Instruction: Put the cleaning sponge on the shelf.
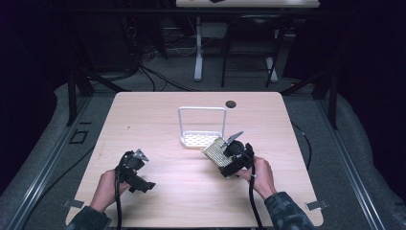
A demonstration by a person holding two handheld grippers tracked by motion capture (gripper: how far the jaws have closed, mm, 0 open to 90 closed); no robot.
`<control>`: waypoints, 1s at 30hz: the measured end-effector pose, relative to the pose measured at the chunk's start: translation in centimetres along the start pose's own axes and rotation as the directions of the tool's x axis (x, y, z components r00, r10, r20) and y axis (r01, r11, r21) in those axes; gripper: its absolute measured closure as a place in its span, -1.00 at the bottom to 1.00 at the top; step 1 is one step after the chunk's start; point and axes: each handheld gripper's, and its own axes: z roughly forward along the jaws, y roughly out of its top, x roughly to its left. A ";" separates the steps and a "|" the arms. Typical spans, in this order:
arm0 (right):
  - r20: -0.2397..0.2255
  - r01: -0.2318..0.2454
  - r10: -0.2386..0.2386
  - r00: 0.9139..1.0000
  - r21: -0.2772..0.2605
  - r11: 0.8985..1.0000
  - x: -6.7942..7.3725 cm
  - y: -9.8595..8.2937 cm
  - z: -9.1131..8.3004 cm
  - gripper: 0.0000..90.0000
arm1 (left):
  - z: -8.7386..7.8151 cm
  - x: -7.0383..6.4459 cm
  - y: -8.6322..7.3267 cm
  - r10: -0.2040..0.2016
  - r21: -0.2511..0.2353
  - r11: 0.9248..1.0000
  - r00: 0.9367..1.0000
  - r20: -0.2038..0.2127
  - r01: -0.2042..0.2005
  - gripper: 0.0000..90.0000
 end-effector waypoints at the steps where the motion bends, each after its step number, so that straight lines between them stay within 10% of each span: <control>1: -0.001 -0.003 0.003 1.000 0.002 1.000 0.1 0.2 0.1 -0.75 | 0.0 0.0 0.0 0.000 0.000 1.000 1.000 0.000 0.000 -0.95; 30: 0.010 -0.130 0.131 0.991 -0.039 0.991 1.4 4.5 3.0 -0.74 | 0.0 0.0 0.0 0.000 0.002 1.000 1.000 -0.002 0.000 -0.94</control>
